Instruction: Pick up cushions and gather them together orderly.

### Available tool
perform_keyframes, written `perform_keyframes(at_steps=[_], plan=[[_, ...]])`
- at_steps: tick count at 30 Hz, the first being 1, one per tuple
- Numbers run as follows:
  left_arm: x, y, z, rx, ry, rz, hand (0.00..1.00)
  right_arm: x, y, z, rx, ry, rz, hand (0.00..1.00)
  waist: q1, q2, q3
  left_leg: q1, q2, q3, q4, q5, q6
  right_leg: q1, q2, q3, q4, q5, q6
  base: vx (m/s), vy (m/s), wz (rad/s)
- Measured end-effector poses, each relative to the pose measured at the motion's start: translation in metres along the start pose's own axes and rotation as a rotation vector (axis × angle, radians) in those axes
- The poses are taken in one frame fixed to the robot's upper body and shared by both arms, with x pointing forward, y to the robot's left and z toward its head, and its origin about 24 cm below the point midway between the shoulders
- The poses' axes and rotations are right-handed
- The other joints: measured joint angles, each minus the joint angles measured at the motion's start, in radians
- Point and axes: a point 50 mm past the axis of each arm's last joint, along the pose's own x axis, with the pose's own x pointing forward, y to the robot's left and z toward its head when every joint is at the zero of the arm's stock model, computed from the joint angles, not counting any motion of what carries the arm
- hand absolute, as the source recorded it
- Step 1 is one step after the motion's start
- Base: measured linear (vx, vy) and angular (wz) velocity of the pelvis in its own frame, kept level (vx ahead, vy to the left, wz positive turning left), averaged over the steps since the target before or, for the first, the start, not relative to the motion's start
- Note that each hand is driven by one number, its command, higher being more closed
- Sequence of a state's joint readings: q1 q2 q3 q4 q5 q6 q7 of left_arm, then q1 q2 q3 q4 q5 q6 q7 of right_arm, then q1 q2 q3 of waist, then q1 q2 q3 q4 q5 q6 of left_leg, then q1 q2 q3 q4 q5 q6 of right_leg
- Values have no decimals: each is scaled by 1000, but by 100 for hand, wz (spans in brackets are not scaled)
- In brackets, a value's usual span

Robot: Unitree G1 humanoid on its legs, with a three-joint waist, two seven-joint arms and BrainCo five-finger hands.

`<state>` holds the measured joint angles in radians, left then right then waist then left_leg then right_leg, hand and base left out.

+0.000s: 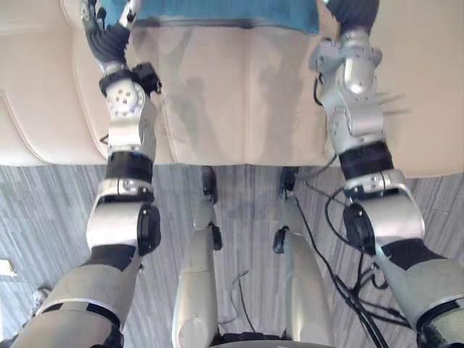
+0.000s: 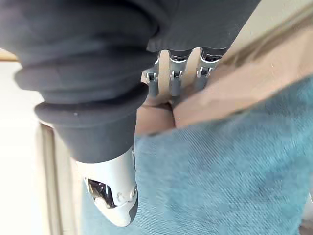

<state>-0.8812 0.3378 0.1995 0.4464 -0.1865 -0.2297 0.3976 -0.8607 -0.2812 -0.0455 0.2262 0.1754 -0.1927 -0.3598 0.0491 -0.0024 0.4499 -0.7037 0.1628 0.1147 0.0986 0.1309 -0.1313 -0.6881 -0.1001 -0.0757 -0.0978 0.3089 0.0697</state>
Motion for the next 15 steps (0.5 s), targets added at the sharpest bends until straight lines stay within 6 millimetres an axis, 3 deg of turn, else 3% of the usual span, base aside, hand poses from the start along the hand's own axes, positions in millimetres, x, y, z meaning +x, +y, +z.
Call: perform_keyframes(at_steps=[1,2,3,5,8,9,11,12,13,14,15], plan=[[-6,6,0,6,-15,0,0,-8,-7,-1,-14,-4,-14,0,5,0,0,10,4,1,8,-3,-1,12,6,1,0,-1,1,-92,-102,-7],[-31,19,-6,21,-24,-23,0,-40,-24,-11,-79,21,-22,0,17,0,0,68,13,2,4,-10,-1,67,20,-1,0,-18,-5,-65,-148,-13],[-133,42,-61,83,240,-180,0,-145,-52,-60,-199,340,90,0,21,-1,-115,209,30,6,-41,-22,-15,182,38,-6,11,-67,-17,-50,-136,-10],[-161,43,-74,100,340,-279,0,-173,-53,-73,-222,443,168,0,20,-2,-149,241,25,10,-50,-22,-15,210,33,-3,6,-68,-17,-25,-40,-2],[-175,48,-81,104,391,-300,0,-200,-62,-89,-257,569,196,0,20,-3,-173,267,15,9,-55,-21,-14,227,31,-2,11,-67,-15,-54,-11,-2],[-193,58,-91,123,470,-293,0,-227,-72,-101,-289,688,213,0,20,-3,-173,324,19,23,-43,-39,-9,277,32,1,31,-90,-13,46,13,-22],[-259,93,-126,220,779,-297,0,-305,-101,-126,-369,1033,244,0,12,-2,-220,487,18,39,-43,-92,-12,397,34,26,86,-156,1,81,29,-29],[-282,104,-132,249,878,-292,0,-327,-113,-127,-395,1131,241,0,1,-1,-255,510,16,44,-40,-105,-11,411,32,30,102,-177,1,134,62,-17],[-319,123,-140,298,1036,-280,0,-363,-135,-125,-436,1287,212,0,-17,2,-304,542,10,51,-26,-133,-4,431,24,36,132,-207,9,173,99,-18],[-343,141,-143,351,1150,-275,0,-386,-152,-123,-479,1404,187,0,-36,-4,-319,576,5,67,-18,-152,2,453,19,52,144,-220,16,157,107,-22],[-350,148,-143,372,1190,-274,0,-395,-158,-121,-495,1443,176,0,-37,-7,-322,587,2,75,-16,-158,4,461,16,59,145,-220,17,89,93,-32]])
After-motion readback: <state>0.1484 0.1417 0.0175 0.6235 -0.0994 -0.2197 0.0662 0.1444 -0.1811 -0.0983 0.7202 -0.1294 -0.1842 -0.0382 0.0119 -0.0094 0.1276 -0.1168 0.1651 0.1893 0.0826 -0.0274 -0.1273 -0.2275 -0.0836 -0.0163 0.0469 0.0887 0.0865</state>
